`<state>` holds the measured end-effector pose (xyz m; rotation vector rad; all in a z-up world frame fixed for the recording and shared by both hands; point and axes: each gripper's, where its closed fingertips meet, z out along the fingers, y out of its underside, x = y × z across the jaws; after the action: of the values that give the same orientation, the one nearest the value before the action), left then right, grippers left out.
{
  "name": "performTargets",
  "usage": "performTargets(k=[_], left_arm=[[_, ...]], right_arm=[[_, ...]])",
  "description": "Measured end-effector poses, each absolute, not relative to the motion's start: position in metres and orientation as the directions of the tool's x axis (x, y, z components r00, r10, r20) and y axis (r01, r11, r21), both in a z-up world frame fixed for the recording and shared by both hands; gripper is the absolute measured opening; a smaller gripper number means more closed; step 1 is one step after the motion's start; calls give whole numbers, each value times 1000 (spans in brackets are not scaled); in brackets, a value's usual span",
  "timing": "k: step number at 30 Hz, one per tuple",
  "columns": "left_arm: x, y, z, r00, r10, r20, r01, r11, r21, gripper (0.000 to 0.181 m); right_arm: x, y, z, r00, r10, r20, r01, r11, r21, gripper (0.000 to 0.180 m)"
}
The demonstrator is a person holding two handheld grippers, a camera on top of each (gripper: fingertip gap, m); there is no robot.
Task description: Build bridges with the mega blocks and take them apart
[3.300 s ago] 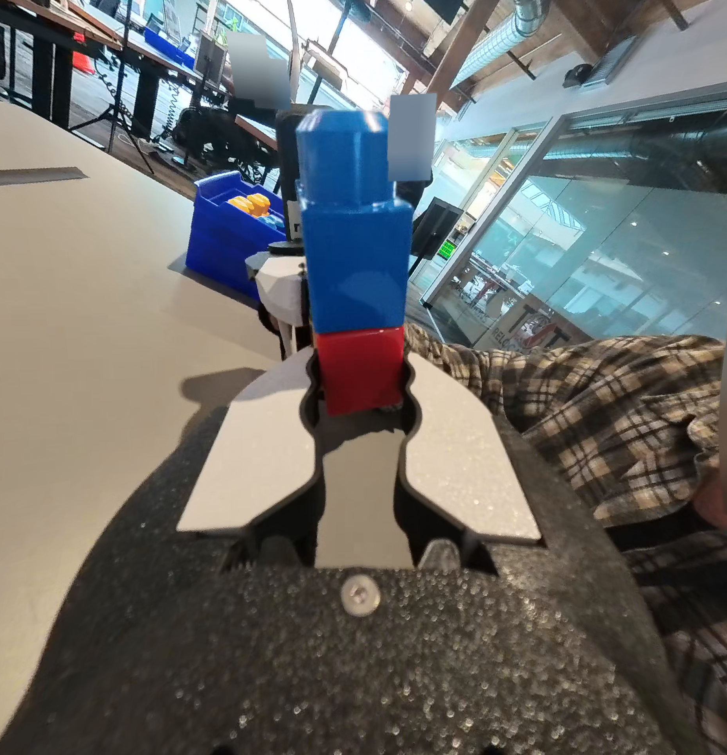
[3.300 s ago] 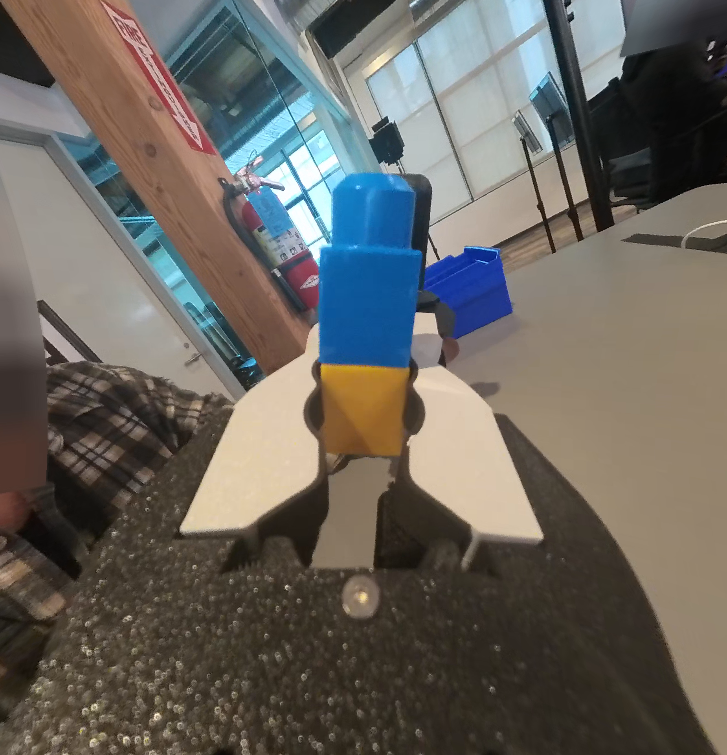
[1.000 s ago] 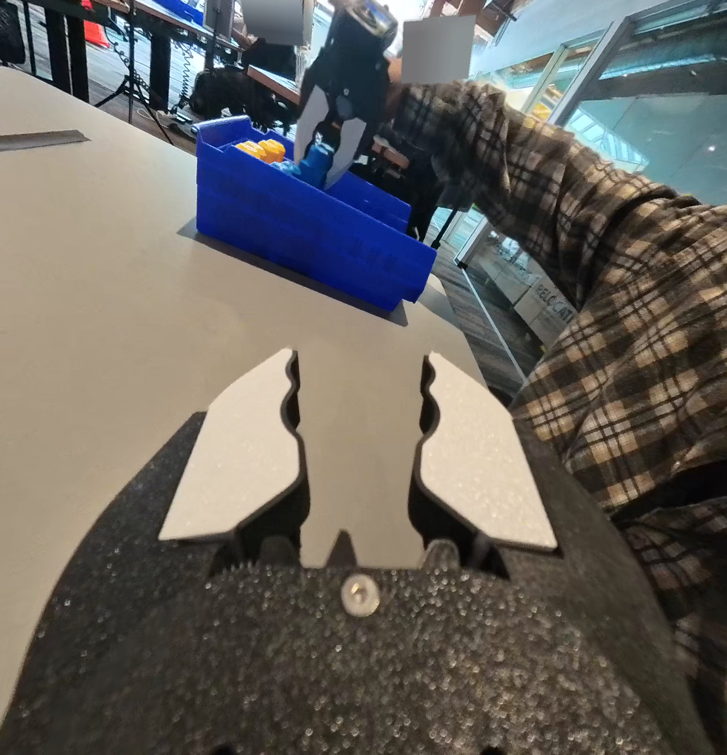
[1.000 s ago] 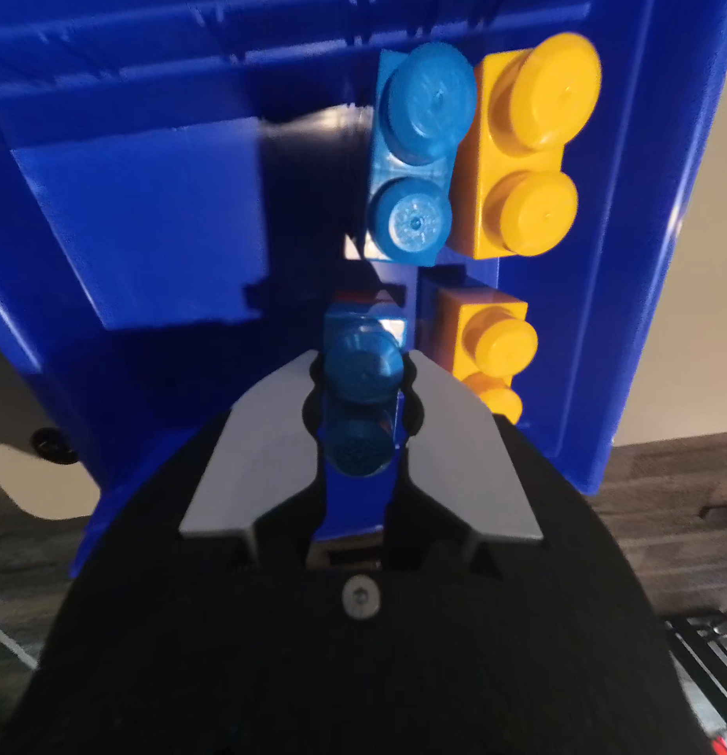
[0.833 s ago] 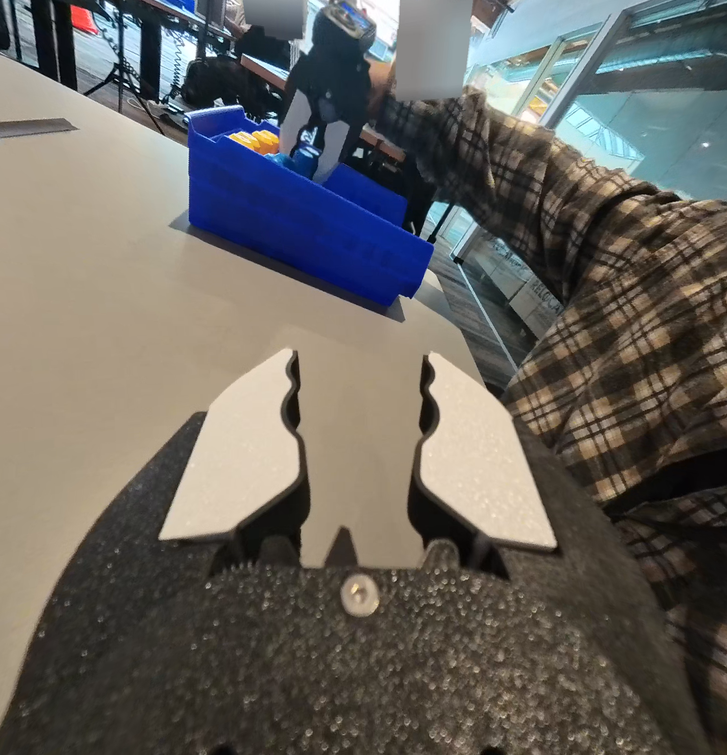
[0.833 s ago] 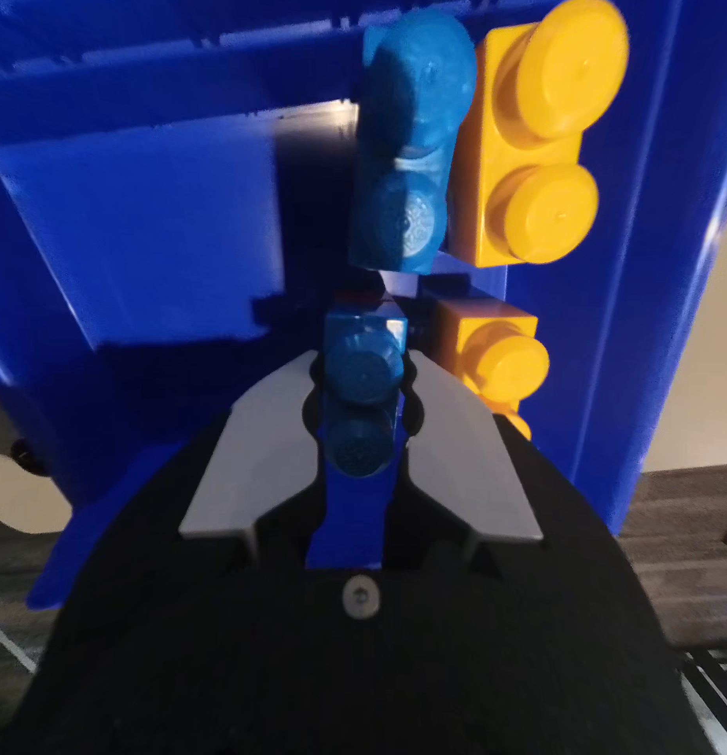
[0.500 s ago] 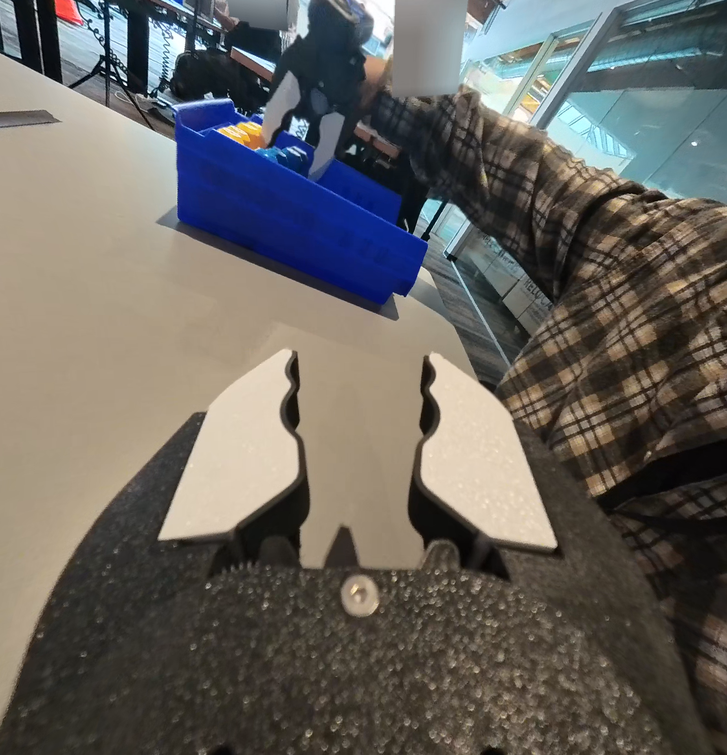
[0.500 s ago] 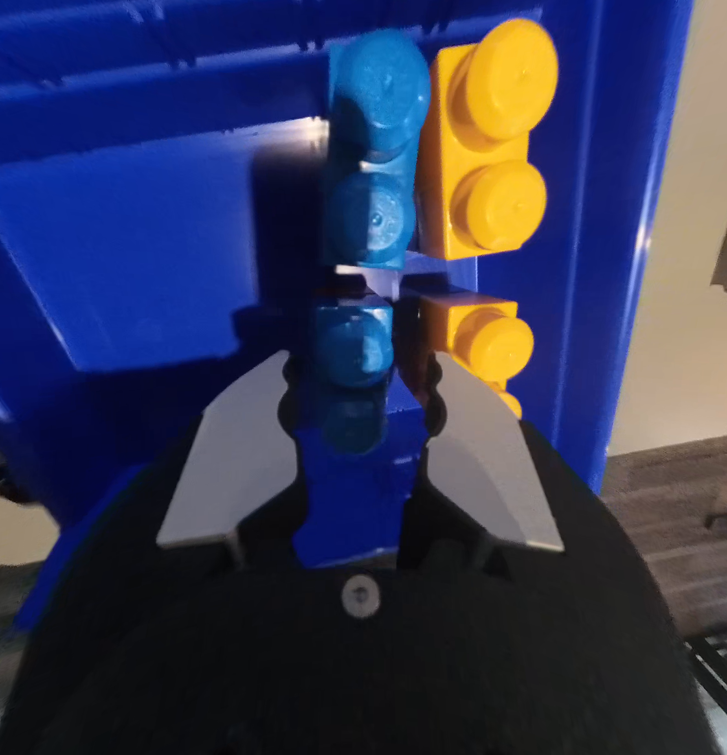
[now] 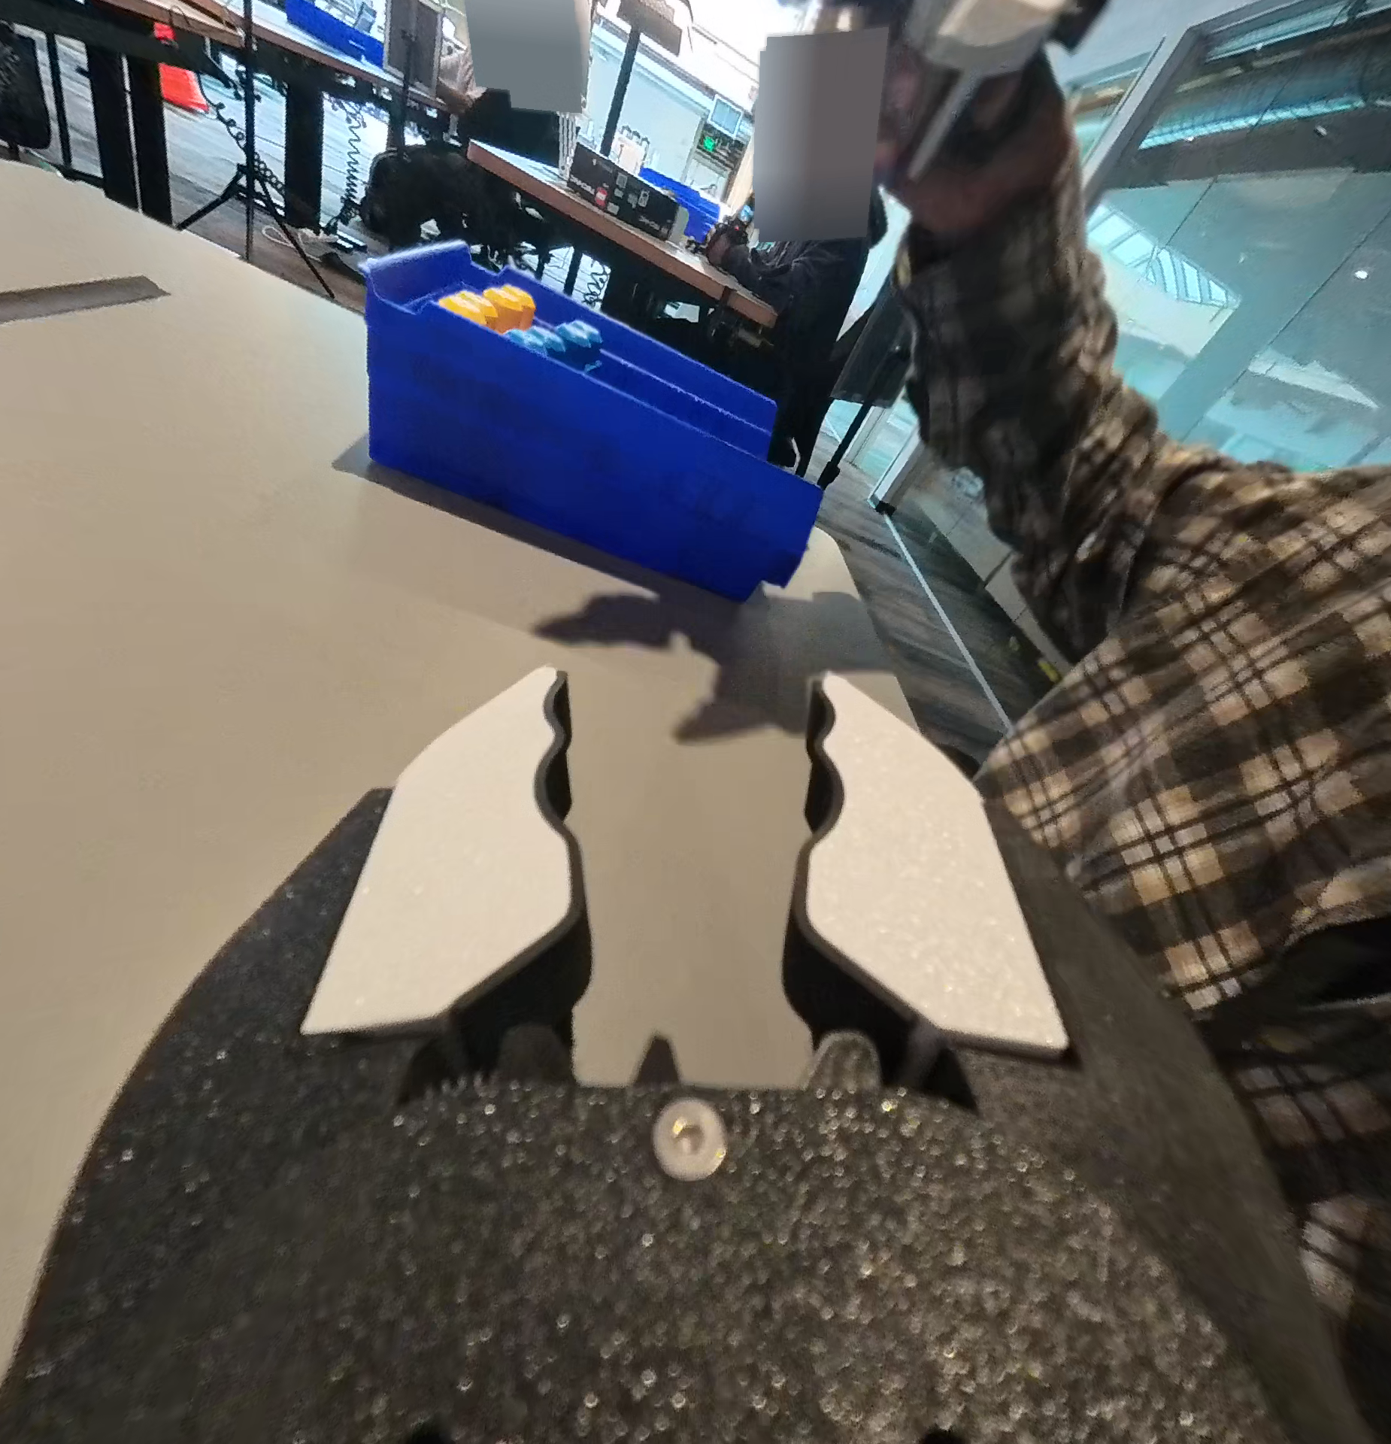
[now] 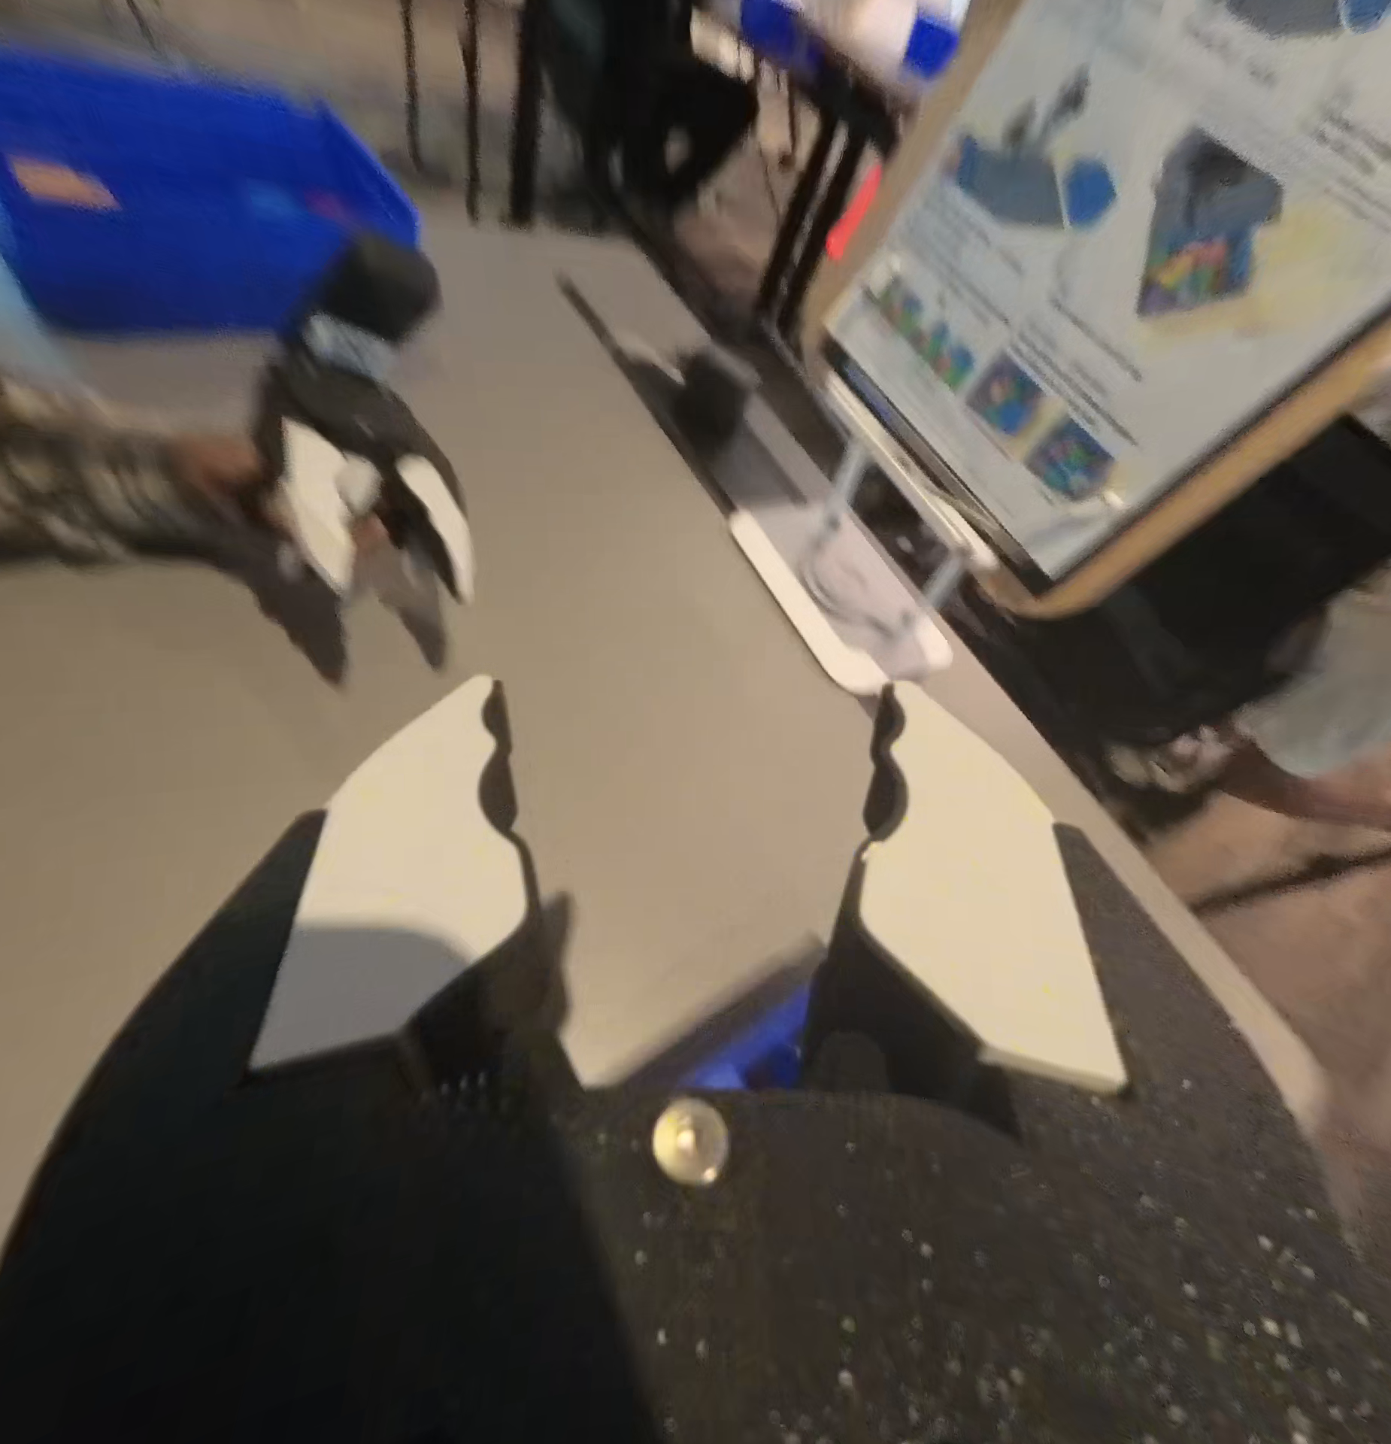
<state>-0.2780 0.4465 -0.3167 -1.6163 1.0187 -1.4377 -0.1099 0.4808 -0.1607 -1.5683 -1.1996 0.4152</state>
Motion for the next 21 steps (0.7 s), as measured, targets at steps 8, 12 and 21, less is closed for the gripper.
performTargets(k=[8, 12, 21], left_arm=[[-302, 458, -294, 121, -921, 369, -10, -373, -928, 59], [-332, 462, -274, 194, -914, 356, 66, -350, -934, 60], [-491, 433, -212, 543, -772, 329, 135, -307, -942, 59]], right_arm=[[-217, 460, -221, 373, 928, -1, -1, -1, -1000, 66], [-223, 486, -269, 393, 913, -112, -86, -85, -993, 66], [-223, 490, -301, 382, 900, -211, -72, -199, -977, 60]])
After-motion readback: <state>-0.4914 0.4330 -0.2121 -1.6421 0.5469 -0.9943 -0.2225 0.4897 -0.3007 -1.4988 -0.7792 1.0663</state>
